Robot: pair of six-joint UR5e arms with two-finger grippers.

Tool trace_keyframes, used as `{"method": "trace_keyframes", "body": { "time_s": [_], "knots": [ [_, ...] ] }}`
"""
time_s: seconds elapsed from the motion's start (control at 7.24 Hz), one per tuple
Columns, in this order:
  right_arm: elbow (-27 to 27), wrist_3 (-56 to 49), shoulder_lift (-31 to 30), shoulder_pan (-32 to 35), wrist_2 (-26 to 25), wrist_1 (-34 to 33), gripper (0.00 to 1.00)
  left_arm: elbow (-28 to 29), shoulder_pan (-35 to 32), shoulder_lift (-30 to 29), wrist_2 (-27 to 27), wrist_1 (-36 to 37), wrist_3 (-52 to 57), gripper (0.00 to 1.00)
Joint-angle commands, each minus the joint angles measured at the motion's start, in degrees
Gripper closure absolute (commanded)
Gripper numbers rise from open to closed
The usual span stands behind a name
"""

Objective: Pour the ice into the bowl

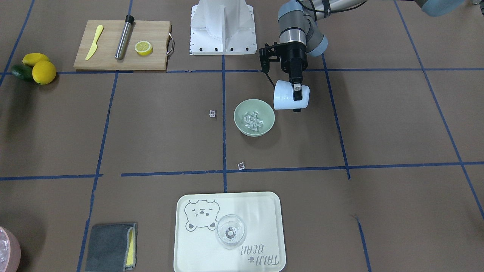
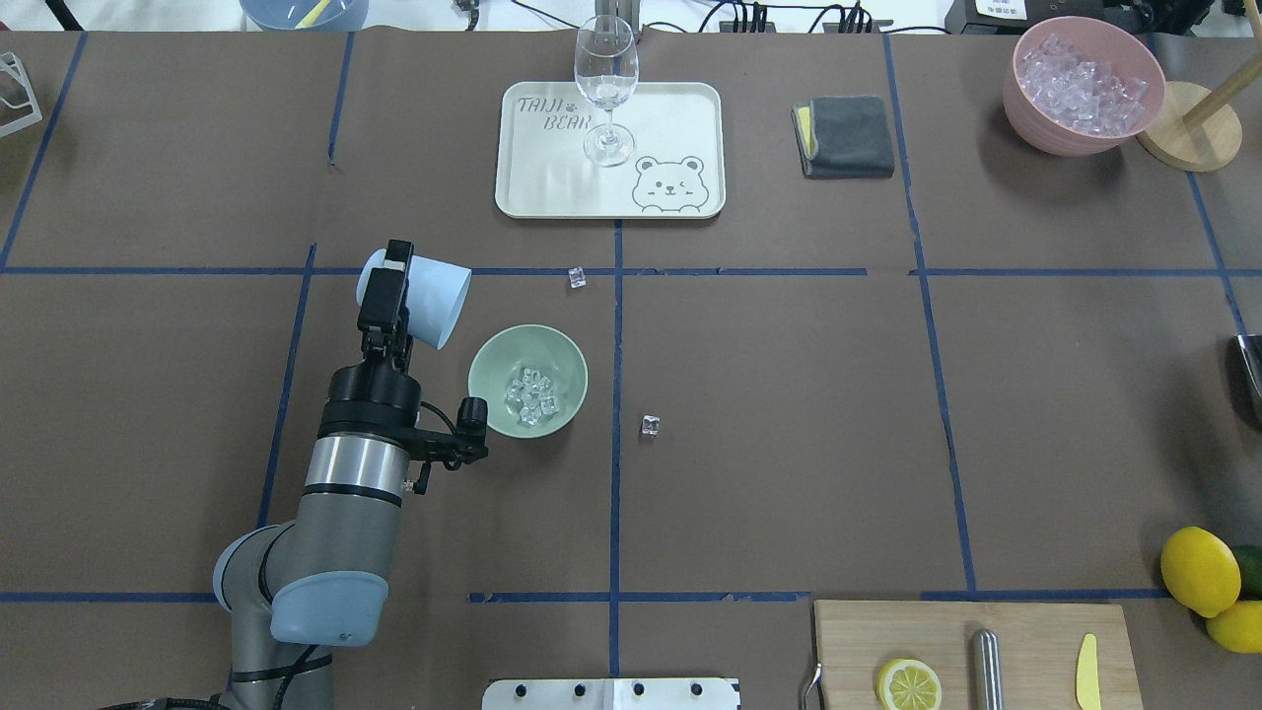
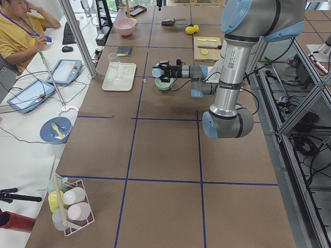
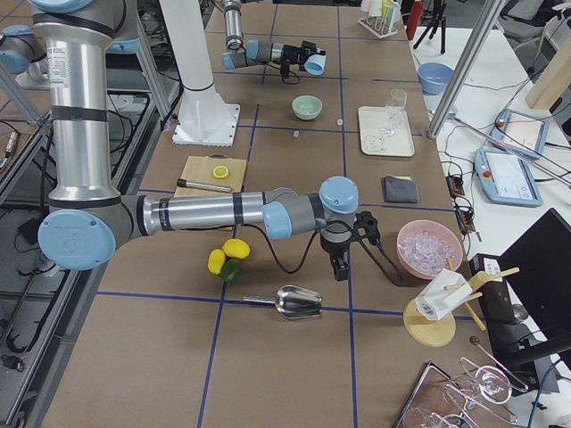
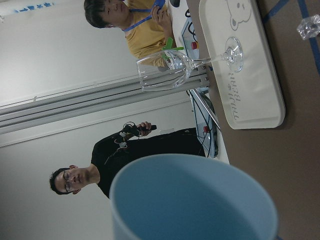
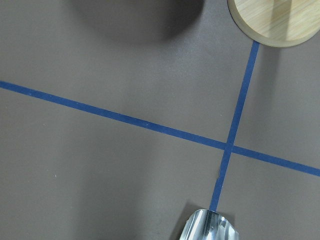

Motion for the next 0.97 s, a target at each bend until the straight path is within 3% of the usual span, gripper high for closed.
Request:
{"method": "trace_keyframes", "body": {
  "time_s": [0.0,0.83],
  "knots": [
    [0.0,0.0,0.0,0.0,0.0,0.0,0.00,-0.2,0.0,0.0,-0.1,-6.1,0.0,1.00],
    [0.2,0.1,0.0,0.1,0.1,0.0,0.00,-0.7,-0.6,0.1,-0.6,-25.1,-1.1,1.00]
  ]
}}
